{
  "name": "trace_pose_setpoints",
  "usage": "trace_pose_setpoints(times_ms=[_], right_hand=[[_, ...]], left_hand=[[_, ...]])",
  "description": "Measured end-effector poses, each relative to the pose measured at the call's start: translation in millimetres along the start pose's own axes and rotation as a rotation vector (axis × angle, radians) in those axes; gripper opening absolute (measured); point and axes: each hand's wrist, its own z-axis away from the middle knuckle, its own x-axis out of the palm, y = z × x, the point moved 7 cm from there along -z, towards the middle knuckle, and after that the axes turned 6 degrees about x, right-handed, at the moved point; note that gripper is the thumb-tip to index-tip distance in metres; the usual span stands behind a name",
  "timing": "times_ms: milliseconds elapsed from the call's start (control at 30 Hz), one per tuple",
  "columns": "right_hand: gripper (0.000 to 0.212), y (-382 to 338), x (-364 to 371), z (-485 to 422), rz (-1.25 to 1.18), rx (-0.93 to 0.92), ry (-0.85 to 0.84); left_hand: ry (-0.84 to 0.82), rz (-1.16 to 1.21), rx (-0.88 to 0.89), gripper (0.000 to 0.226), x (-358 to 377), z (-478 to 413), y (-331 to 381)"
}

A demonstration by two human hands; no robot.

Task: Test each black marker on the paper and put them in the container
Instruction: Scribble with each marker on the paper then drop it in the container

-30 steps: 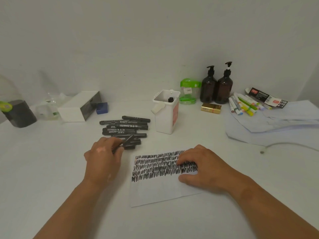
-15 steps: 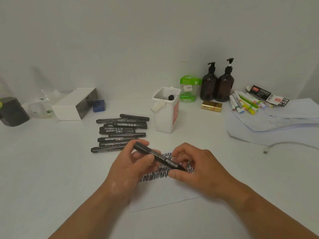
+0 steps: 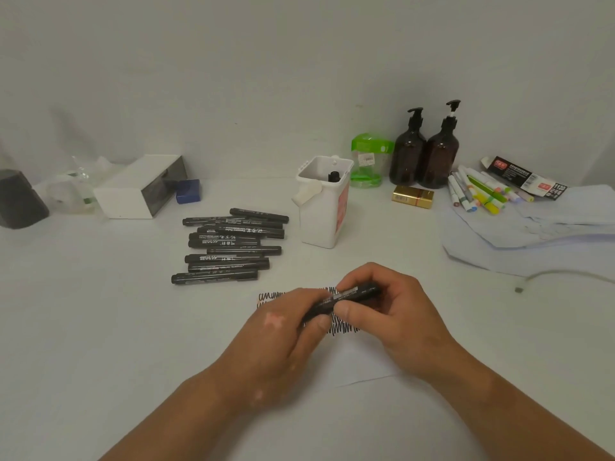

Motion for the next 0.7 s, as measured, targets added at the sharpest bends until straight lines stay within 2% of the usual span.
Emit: trace_pose_setpoints(times_ms=[167, 300, 700], right_hand=[[0.012, 1.0, 17.3, 2.1, -0.082, 0.046, -0.058], [0.024, 1.2, 17.9, 2.3, -0.084, 0.053, -0.009], [0.021, -10.6, 17.3, 6.0, -0.104, -0.018, -0.048]], left_hand=[[0.042, -0.012, 0.036, 0.029, 5.2, -1.5, 14.3], [0.053, -0.019, 0.034, 0.035, 9.2, -1.4, 18.4], [0.076, 0.033, 0.079, 0.020, 2.4, -1.4, 32.0]])
